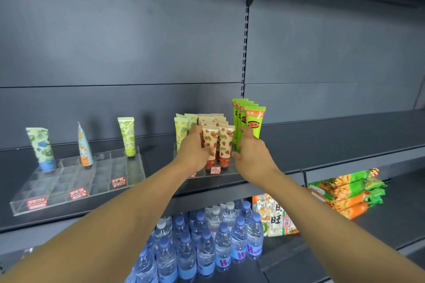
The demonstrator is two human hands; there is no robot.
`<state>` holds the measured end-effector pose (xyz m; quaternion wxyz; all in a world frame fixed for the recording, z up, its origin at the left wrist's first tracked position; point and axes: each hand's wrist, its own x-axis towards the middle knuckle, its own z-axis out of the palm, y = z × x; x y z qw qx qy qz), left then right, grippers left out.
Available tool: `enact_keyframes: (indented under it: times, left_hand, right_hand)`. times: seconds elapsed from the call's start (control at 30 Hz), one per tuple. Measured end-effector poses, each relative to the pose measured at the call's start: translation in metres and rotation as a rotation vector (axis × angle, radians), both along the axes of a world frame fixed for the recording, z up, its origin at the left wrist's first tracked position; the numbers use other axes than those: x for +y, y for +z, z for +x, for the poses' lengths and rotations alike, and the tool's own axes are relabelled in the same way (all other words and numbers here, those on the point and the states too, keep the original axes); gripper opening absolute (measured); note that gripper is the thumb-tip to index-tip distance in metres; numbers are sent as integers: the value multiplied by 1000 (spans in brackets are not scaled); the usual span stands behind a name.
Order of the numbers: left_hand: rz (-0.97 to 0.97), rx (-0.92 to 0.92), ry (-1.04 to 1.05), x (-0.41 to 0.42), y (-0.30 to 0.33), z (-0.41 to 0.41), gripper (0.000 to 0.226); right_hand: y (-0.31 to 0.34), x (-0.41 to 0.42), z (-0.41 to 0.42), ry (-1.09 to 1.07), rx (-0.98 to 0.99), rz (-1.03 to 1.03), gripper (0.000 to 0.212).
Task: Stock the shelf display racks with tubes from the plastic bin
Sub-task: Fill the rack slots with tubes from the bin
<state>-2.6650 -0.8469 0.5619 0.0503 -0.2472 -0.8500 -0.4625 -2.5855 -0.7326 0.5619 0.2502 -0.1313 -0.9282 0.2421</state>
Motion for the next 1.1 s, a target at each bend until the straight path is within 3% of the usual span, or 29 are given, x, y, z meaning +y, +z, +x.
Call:
enact_keyframes:
  times: [0.57,0.73,0.87,1.1]
  left_hand:
    - [-106,25,79,-4,-5,4,44]
    - [-302,177,132,-26,-6,27,41]
    - [-410,260,124,-51,-12,65,22]
    - [-556,165,105,-87,-70,130,22]
  right_hand:
    - [-11,7,13,28,-50,44,55]
    - [-17,3,31,81,-58,150,43]
    - [-30,-11,51,172,-47,243,37]
    - [-92,-47,86,325,-164,254,30]
